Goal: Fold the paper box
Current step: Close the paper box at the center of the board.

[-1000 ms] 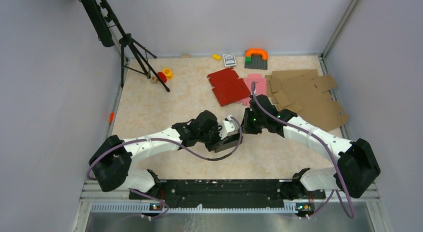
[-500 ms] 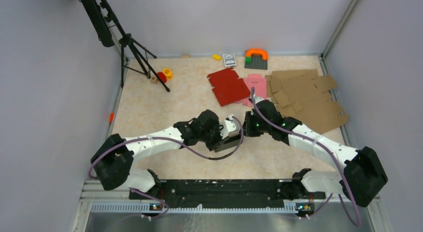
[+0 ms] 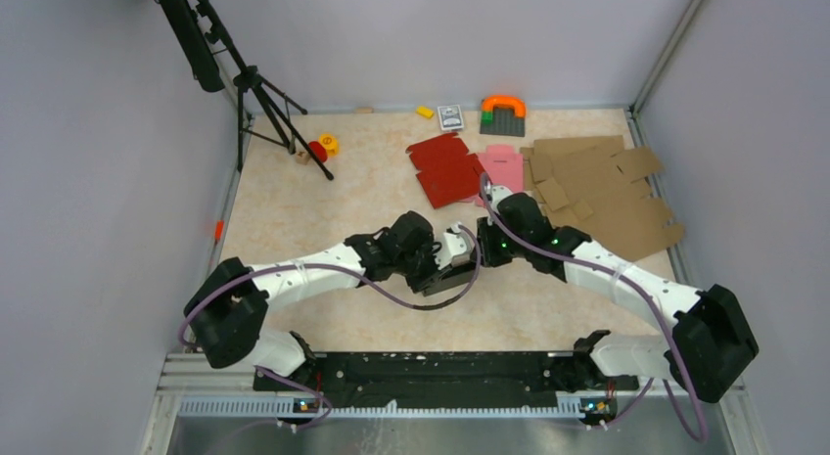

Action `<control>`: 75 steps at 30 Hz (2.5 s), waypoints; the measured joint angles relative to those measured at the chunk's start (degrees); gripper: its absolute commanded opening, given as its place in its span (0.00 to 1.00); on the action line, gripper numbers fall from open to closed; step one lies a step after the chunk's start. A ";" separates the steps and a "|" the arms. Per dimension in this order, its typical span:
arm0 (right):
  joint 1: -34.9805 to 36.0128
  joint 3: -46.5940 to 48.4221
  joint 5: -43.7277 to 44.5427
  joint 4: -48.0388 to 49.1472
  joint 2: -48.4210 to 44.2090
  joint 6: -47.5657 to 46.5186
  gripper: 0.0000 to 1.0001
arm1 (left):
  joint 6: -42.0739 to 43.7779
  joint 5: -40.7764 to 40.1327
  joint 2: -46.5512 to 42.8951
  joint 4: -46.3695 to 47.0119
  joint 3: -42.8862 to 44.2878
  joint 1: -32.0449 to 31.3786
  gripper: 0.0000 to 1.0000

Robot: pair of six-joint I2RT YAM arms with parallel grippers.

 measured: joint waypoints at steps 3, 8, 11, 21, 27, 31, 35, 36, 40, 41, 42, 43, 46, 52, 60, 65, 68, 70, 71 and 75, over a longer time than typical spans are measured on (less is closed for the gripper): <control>0.00 -0.31 -0.09 0.50 -0.02 -0.52 0.12 | 0.04 -0.02 0.24 -0.59 0.44 0.00 0.18; -0.13 -3.08 -0.24 4.17 -1.66 -0.35 0.11 | 0.02 -0.04 0.37 -0.76 0.59 0.09 0.21; -0.28 -4.50 -0.37 5.97 -2.51 0.07 0.10 | 0.00 -0.11 0.37 -0.74 0.61 0.09 0.27; -0.22 -7.32 -2.27 9.90 -3.82 3.06 0.10 | -0.50 -1.14 0.52 -0.17 0.66 0.09 0.53; -0.22 -8.59 -2.27 10.23 -5.27 4.09 0.09 | -1.11 -0.87 0.48 -0.04 0.68 0.09 0.33; -0.20 -9.75 -2.10 11.52 -5.99 4.70 0.09 | -1.07 -0.94 0.50 -0.24 0.76 -0.07 0.32; -0.20 -11.02 -1.81 13.44 -6.49 5.53 0.09 | -1.05 -1.14 0.57 -0.24 0.79 -0.13 0.31; -0.20 -11.30 -1.68 14.03 -6.51 5.64 0.09 | -1.01 -1.31 0.61 -0.22 0.79 -0.13 0.31; -0.07 -11.67 -1.14 15.23 -6.34 5.97 0.09 | -0.52 -1.44 1.16 -0.52 1.27 -0.13 0.28; 0.02 -11.67 -0.92 15.39 -6.23 5.97 0.09 | -0.42 -1.42 1.38 -0.81 1.53 -0.13 0.28; 0.07 -11.67 -0.76 15.61 -6.10 5.97 0.09 | -0.35 -1.40 1.51 -1.05 1.75 -0.11 0.27; 0.07 -11.69 -0.68 15.76 -6.03 6.01 0.09 | -0.26 -1.40 1.62 -1.14 1.86 -0.11 0.27; 0.09 -12.39 -0.50 16.94 -6.05 6.12 0.09 | 0.11 -1.38 1.75 -1.33 2.03 -0.11 0.27; 0.57 -14.08 0.55 19.58 -6.38 7.08 0.09 | 1.27 -1.11 2.12 -1.51 2.34 0.07 0.24; 1.27 -16.85 2.71 22.08 -6.43 8.48 0.12 | 3.74 -1.05 2.99 -1.33 3.04 0.39 0.23; 1.66 -15.91 2.95 20.55 -7.04 9.01 0.39 | 5.33 -0.48 3.43 -0.90 3.28 0.48 0.23; 1.99 -13.33 3.32 15.10 -8.09 8.35 0.53 | 7.41 0.57 4.57 0.20 4.02 0.39 0.24; 1.92 -12.48 3.15 11.69 -9.53 7.82 0.68 | 9.20 1.62 5.27 1.16 4.42 0.28 0.25; 1.81 -12.31 2.91 10.10 -10.58 7.50 0.73 | 10.32 2.14 5.51 1.46 4.50 0.22 0.26; 0.22 -12.39 3.02 5.79 -14.03 8.11 0.75 | 14.56 3.93 6.54 0.74 5.66 0.15 0.26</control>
